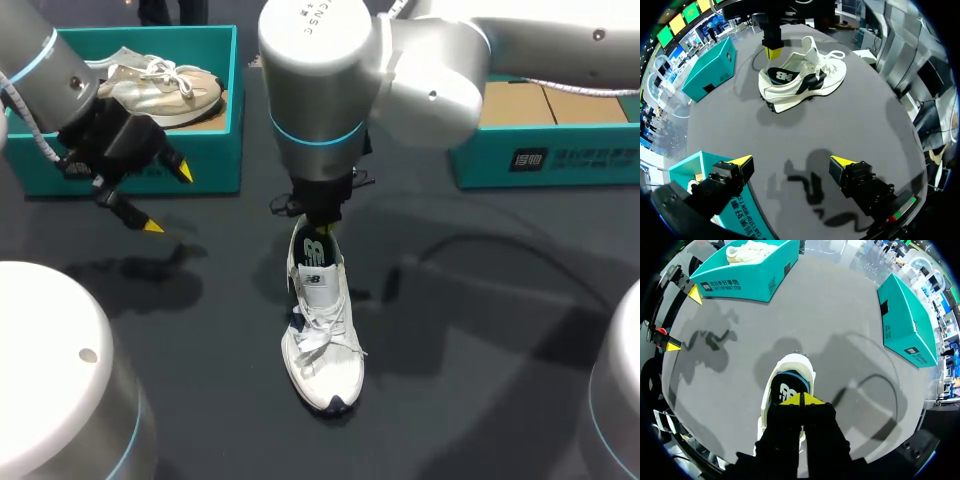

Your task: Take the shoe out of the shoebox, open the shoe tongue, remove and reinsert the insole, then place the shoe into the shoebox

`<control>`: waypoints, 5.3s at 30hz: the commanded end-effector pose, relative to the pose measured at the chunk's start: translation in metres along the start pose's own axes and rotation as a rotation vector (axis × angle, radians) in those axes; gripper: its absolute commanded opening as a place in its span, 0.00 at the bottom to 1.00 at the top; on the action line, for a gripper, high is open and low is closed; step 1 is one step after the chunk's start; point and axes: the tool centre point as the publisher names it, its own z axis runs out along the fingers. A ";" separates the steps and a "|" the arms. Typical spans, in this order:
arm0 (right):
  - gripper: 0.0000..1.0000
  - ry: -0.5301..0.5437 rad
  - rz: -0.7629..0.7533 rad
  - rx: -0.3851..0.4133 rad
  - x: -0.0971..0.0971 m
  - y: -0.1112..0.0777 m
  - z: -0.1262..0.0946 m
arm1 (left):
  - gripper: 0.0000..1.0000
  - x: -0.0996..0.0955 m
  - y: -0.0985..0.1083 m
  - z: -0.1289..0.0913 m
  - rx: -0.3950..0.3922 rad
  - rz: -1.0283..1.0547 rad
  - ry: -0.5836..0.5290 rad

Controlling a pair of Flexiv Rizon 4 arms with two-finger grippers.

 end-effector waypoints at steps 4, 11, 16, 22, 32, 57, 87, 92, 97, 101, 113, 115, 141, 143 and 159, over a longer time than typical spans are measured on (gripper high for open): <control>0.00 -0.025 0.026 -0.008 0.013 -0.005 0.008 | 1.00 0.001 0.000 -0.001 -0.003 0.000 0.000; 0.00 -0.001 0.057 0.002 0.019 -0.004 0.020 | 1.00 0.001 0.000 -0.001 -0.003 0.000 0.000; 0.00 -0.001 0.057 0.002 0.019 -0.004 0.020 | 1.00 0.001 0.000 -0.001 -0.003 0.000 0.000; 0.00 -0.001 0.057 0.002 0.019 -0.004 0.020 | 1.00 0.001 0.000 -0.001 -0.003 0.000 0.000; 0.00 -0.046 0.058 -0.040 0.027 -0.001 0.042 | 1.00 0.001 0.000 -0.001 -0.003 0.000 0.000; 0.00 -0.122 0.089 -0.081 0.024 -0.010 0.059 | 1.00 0.001 0.000 -0.001 -0.003 0.000 0.000; 0.00 -0.397 0.090 -0.022 0.013 -0.019 0.085 | 1.00 0.001 0.000 -0.001 -0.003 0.000 0.000; 0.00 -0.356 0.097 -0.059 0.012 -0.020 0.069 | 1.00 0.001 0.000 -0.001 -0.003 0.000 0.000; 0.00 -0.302 0.124 -0.080 0.006 -0.020 0.058 | 1.00 0.001 0.000 -0.001 -0.003 0.000 0.000; 0.00 -0.280 0.156 -0.077 0.001 -0.019 0.060 | 1.00 0.001 0.000 -0.001 -0.003 0.000 0.000; 0.00 -0.243 0.178 -0.047 0.003 -0.020 0.084 | 1.00 0.003 -0.004 -0.012 -0.001 0.067 -0.027; 0.00 -0.241 0.180 -0.044 0.004 -0.021 0.085 | 1.00 0.005 -0.002 -0.016 0.007 0.083 -0.028; 0.00 -0.304 0.281 -0.229 -0.001 -0.014 0.052 | 1.00 0.017 0.022 -0.034 0.003 0.132 -0.015; 0.00 -0.311 0.271 -0.230 0.001 -0.012 0.060 | 1.00 0.017 0.022 -0.034 0.003 0.132 -0.015; 0.00 -0.393 0.266 -0.223 0.009 -0.008 0.082 | 1.00 0.017 0.022 -0.034 0.003 0.132 -0.015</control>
